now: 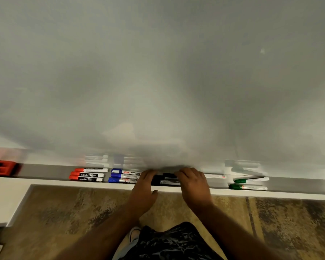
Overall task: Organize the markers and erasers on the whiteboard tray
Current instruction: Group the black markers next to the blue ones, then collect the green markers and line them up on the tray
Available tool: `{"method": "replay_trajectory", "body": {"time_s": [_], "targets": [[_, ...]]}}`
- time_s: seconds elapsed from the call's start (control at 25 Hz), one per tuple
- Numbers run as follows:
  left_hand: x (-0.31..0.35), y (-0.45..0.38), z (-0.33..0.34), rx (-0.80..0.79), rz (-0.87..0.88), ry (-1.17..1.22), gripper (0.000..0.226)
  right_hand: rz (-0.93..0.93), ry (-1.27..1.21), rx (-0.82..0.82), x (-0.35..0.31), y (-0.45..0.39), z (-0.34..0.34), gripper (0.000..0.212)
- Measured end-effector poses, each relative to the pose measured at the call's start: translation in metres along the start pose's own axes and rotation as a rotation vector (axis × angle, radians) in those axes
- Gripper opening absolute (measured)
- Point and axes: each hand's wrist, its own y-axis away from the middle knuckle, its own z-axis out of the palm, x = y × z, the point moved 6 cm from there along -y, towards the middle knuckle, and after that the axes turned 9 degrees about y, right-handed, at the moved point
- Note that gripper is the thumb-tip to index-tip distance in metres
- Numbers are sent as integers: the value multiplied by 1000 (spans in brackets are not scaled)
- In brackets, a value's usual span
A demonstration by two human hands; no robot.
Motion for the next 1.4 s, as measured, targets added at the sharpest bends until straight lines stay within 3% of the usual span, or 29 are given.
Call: {"method": "replay_trajectory", "body": {"time_s": [0.16, 0.36, 0.44, 0.56, 0.72, 0.84, 0.96, 1.16, 1.28, 1.4], "targets": [[-4, 2, 1, -35, -24, -46, 80, -52, -19, 60, -17, -12, 10, 22], [4, 3, 3, -75, -30, -65, 79, -25, -49, -93, -22, -5, 25, 39], [13, 5, 4, -70, 48, -108, 74, -30, -124, -111, -15, 1, 22, 47], [41, 6, 17, -91, 307, -193, 61, -7, -184, -87, 1, 20, 7, 51], [98, -15, 70, -166, 487, -282, 51, 111, -141, -47, 49, 77, -13, 35], [125, -30, 115, -217, 475, -546, 63, 267, -37, -39, 108, 119, -27, 31], [132, -31, 138, -224, 466, -709, 53, 449, 87, -108, 173, 139, -38, 39], [136, -26, 134, -152, 500, -638, 28, 444, 209, -367, 233, 128, -30, 58], [136, -22, 122, -88, 463, -528, 23, 379, 204, -406, 236, 113, -24, 53], [133, -11, 100, 42, 411, -272, 20, 337, 171, -379, 237, 100, -24, 40]]}}
